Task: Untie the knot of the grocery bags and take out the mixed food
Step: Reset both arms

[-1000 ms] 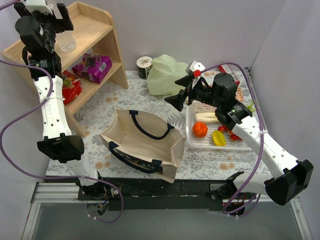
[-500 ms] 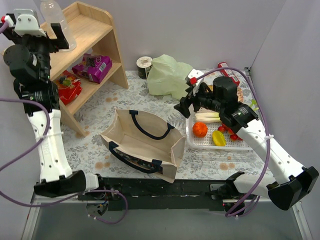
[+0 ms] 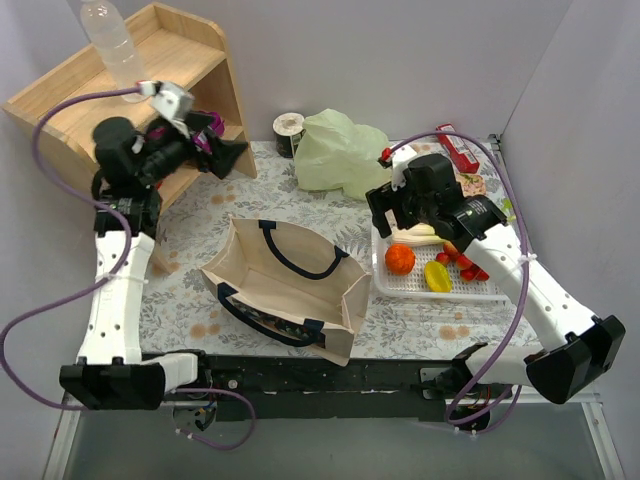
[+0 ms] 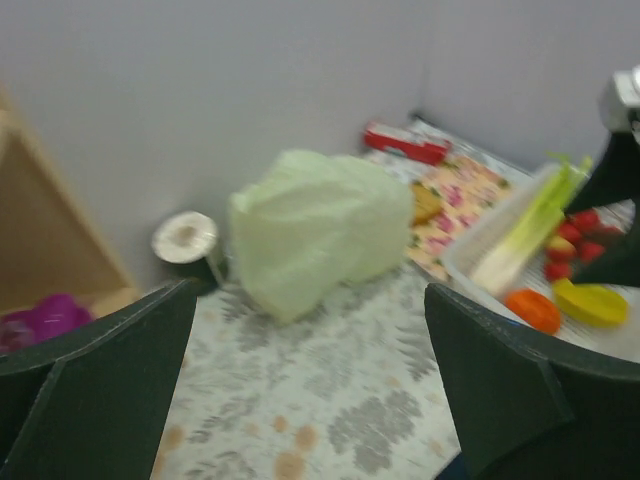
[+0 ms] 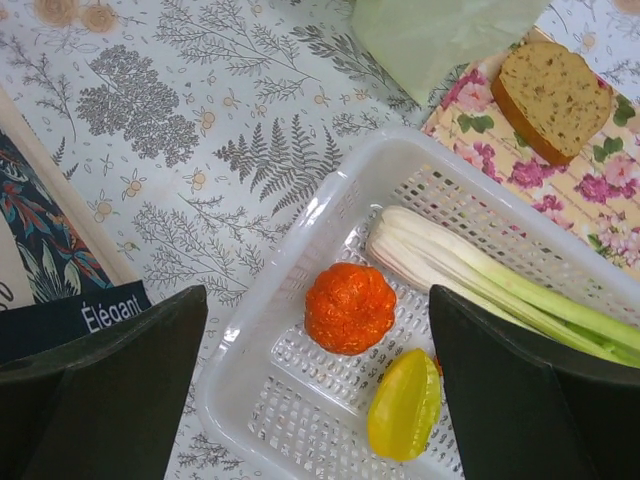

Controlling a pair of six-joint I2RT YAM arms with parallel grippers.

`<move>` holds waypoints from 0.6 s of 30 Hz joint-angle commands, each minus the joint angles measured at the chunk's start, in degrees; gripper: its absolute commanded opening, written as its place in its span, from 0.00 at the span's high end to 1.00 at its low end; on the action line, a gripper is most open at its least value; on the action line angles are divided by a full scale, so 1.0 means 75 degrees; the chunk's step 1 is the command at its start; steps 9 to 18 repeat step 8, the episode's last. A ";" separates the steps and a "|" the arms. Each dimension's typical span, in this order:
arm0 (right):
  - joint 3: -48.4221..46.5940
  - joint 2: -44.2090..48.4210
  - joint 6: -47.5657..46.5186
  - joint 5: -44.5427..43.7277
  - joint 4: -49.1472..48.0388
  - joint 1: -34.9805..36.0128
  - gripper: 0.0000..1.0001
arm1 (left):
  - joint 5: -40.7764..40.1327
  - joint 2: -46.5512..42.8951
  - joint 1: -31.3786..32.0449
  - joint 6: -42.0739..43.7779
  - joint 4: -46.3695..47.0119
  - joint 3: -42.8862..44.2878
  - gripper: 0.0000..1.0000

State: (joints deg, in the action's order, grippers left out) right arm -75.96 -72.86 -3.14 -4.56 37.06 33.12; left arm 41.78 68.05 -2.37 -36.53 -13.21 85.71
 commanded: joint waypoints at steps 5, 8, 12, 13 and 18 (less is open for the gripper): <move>-0.0489 0.0457 0.0606 -0.0927 0.0496 -0.0022 0.02 | 0.0571 0.0734 0.1299 0.0020 -0.0361 -0.0447 0.02; -0.0477 0.0539 0.0443 -0.0963 0.0380 -0.0045 0.02 | 0.0336 0.0945 0.1534 -0.0156 -0.0138 -0.0518 0.02; -0.0477 0.0539 0.0443 -0.0963 0.0380 -0.0045 0.02 | 0.0336 0.0945 0.1534 -0.0156 -0.0138 -0.0518 0.02; -0.0477 0.0539 0.0443 -0.0963 0.0380 -0.0045 0.02 | 0.0336 0.0945 0.1534 -0.0156 -0.0138 -0.0518 0.02; -0.0477 0.0539 0.0443 -0.0963 0.0380 -0.0045 0.02 | 0.0336 0.0945 0.1534 -0.0156 -0.0138 -0.0518 0.02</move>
